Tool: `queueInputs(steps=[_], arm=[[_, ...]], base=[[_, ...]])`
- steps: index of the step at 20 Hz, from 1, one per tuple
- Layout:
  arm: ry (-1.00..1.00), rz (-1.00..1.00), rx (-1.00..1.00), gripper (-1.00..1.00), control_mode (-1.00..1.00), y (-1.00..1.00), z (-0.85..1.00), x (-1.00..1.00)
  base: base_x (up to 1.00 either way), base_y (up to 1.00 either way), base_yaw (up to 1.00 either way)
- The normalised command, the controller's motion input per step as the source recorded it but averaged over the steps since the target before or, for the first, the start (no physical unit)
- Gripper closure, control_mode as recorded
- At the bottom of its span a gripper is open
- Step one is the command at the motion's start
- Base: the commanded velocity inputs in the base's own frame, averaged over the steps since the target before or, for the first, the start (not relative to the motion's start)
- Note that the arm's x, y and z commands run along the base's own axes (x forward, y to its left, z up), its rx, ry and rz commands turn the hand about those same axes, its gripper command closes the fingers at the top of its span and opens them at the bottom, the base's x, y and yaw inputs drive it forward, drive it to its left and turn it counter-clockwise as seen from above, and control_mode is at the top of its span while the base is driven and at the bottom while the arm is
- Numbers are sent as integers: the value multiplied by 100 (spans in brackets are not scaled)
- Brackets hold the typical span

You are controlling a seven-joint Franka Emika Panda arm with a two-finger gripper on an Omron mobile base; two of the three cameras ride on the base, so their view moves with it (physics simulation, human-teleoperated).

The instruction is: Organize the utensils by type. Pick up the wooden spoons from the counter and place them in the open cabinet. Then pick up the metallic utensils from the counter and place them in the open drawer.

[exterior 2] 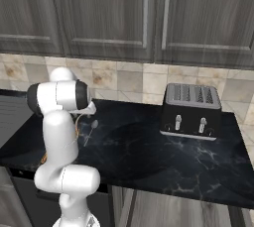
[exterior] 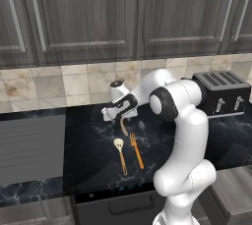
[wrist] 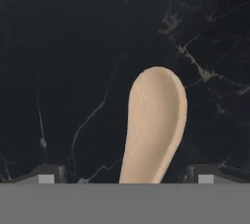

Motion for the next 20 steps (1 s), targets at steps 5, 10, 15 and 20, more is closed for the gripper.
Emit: queueInputs(steps=[5,10,15,20], arm=[[-3,-7,0,-100,-100,8,-44,-1],[0,-4,0,100,-100,7,-58,-21],[0,-3,0,100,-100,0,-63,-31],[0,-3,0,100,-100,3,-42,-43]], base=[[0,0,0],[0,0,0],[0,0,0],[0,0,0]])
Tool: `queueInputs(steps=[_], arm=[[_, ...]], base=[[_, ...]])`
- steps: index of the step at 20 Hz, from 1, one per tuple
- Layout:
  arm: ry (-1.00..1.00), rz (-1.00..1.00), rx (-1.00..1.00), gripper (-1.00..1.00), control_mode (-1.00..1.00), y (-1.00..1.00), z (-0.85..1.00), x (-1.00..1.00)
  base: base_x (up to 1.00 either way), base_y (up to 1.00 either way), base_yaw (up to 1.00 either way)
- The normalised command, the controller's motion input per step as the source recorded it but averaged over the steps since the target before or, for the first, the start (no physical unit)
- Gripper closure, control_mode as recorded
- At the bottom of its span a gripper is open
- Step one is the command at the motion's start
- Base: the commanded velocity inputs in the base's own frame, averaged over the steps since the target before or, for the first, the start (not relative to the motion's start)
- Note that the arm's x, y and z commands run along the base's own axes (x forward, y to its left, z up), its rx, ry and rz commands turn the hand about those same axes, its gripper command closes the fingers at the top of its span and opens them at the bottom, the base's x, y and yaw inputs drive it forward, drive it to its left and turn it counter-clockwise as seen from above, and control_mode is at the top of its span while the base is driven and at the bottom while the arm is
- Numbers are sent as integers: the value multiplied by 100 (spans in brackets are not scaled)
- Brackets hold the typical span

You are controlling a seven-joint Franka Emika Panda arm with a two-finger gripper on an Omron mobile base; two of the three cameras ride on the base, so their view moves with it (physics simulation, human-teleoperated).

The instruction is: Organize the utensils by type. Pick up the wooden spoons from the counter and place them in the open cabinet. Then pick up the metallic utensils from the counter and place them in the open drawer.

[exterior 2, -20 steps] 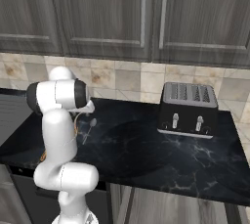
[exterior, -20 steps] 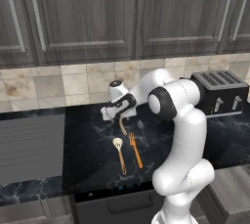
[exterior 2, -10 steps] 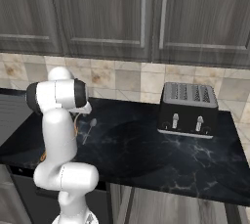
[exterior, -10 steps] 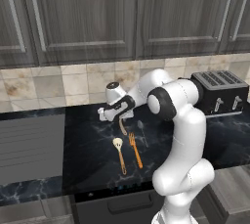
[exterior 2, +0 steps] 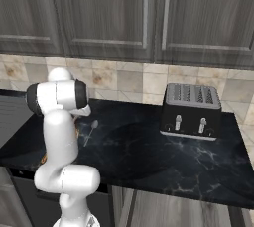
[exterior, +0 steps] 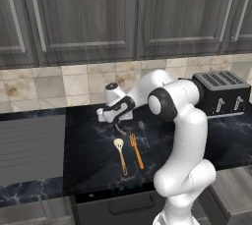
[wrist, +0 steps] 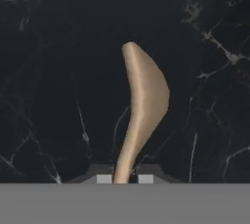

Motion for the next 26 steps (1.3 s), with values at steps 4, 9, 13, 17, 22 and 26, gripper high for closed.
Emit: queueInputs(steps=[4,9,13,17,22,26], arm=[[-3,0,0,100,-100,3,2,-24],[-6,0,0,100,-100,-1,49,-15],[-6,8,0,100,-100,-6,81,-20],[-10,19,0,100,-100,-16,55,-52],[-6,25,0,100,-100,-31,18,-71],[-10,31,0,100,-100,-38,1,-75]], base=[[0,0,0],[0,0,0],[0,0,0],[0,0,0],[0,0,0],[0,0,0]])
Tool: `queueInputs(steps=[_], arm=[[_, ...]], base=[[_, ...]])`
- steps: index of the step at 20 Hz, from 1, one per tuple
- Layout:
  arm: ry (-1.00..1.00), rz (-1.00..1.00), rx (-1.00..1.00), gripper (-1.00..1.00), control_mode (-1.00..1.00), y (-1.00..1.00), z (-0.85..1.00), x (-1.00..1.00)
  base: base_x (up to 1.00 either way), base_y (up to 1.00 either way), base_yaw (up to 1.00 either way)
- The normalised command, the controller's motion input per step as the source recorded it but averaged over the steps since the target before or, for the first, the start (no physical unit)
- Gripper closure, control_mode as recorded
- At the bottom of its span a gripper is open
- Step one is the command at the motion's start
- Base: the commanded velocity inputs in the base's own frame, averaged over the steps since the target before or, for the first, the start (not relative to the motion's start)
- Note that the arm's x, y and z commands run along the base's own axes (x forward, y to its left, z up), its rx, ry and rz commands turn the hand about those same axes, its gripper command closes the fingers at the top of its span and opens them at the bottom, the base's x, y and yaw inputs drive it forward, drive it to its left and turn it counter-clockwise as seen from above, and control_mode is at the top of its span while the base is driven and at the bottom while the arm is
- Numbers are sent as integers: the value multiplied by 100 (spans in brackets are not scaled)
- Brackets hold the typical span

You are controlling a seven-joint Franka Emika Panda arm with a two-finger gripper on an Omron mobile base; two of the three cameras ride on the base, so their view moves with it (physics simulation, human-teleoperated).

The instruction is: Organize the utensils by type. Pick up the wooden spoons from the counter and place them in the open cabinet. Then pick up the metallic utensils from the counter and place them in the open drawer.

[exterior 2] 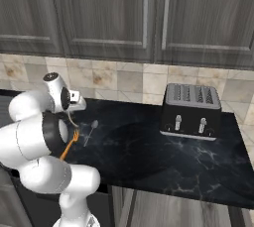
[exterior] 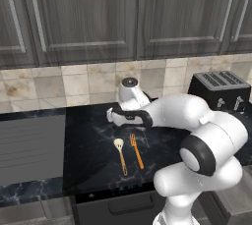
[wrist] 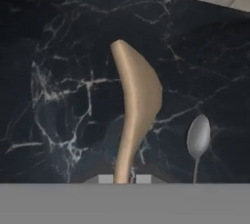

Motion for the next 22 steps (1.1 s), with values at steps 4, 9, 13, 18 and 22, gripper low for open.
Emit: queueInputs(steps=[4,9,13,18,22], arm=[[-5,23,0,100,-100,-37,22,-49],[0,10,0,100,-100,-29,57,-27],[0,4,-3,100,-100,-26,70,-32],[0,3,-13,100,-100,-27,53,-46],[0,0,-19,100,-100,-8,29,-57]], base=[[0,0,0],[0,0,0],[0,0,0],[0,0,0],[0,0,0]])
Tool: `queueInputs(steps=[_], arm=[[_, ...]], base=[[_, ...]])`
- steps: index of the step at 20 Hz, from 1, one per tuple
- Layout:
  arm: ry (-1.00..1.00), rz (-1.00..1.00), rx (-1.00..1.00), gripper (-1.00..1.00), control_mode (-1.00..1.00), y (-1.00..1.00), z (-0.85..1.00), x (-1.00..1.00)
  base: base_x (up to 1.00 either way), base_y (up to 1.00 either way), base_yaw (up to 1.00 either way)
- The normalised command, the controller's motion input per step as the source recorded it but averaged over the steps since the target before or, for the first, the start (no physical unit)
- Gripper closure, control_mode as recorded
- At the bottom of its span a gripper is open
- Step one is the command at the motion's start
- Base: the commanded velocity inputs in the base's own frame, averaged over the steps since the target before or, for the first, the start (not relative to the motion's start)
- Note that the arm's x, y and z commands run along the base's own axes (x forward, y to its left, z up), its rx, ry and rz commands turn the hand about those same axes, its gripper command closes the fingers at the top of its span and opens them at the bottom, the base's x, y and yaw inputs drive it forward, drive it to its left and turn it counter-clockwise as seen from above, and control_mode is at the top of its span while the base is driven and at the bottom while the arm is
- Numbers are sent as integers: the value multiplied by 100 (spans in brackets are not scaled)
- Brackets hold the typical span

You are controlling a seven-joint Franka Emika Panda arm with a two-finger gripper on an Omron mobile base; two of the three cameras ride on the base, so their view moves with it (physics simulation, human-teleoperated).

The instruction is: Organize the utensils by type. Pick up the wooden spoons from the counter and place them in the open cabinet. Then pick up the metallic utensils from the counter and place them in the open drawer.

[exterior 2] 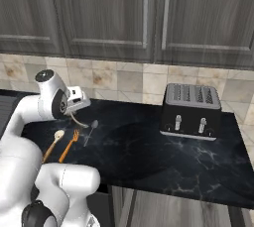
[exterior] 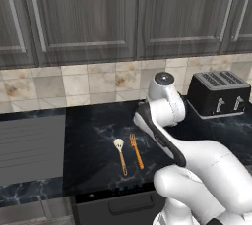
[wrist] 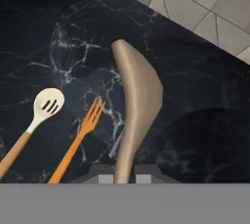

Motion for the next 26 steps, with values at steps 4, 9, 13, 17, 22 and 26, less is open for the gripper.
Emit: queueInputs(steps=[4,9,13,17,22,26], arm=[[-1,0,-11,100,-100,-14,18,-61],[-2,0,0,100,-100,-12,4,-48],[0,0,0,100,-100,0,0,-2],[0,0,1,100,-100,0,0,-3],[0,0,0,100,100,-1,0,-6],[0,0,0,100,100,0,0,0]], base=[[0,0,0],[0,0,0],[0,0,0],[0,0,0],[-49,-23,1],[-69,-38,7]])
